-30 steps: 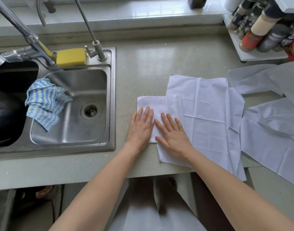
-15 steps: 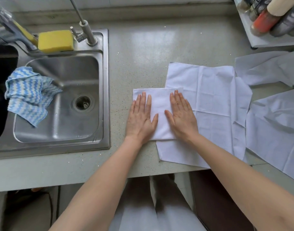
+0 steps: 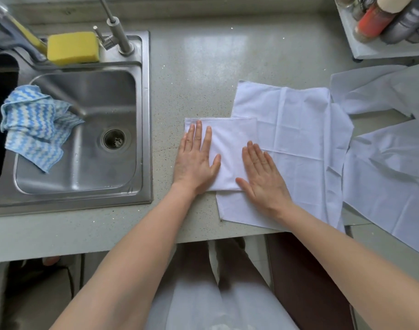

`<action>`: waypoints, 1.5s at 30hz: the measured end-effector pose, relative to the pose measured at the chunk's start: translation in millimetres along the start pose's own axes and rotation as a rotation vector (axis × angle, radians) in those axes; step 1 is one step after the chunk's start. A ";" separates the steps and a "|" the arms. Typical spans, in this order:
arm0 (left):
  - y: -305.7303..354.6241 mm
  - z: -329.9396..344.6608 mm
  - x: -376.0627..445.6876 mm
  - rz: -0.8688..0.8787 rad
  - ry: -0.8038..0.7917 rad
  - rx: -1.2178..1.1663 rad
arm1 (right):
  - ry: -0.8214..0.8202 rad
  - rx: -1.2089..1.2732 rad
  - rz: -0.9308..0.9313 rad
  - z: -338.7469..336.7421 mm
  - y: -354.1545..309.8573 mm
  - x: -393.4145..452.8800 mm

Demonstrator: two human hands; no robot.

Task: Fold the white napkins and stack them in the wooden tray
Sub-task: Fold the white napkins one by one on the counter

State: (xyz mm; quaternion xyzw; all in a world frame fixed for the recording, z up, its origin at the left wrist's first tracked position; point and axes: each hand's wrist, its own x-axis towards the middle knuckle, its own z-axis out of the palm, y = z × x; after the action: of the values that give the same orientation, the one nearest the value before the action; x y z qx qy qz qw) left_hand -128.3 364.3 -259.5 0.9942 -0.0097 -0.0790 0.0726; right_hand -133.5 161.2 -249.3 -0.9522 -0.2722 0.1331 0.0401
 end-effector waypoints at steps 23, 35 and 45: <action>-2.7 -38.3 2.6 0.076 -0.276 0.000 | 0.106 -0.676 -0.704 -82.8 25.4 75.0; 44.2 -69.6 -42.0 0.268 -0.381 0.009 | -0.180 -0.422 -0.162 -85.1 -35.4 8.4; -13.5 -55.0 -52.8 0.073 -0.442 -0.597 | -0.226 0.361 -0.047 -76.2 11.6 -5.3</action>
State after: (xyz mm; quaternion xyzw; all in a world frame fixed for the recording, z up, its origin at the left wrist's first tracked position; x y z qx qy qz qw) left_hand -171.6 387.1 -199.5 0.8872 -0.0369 -0.2886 0.3581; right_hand -111.0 148.2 -176.5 -0.9020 -0.2686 0.2844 0.1826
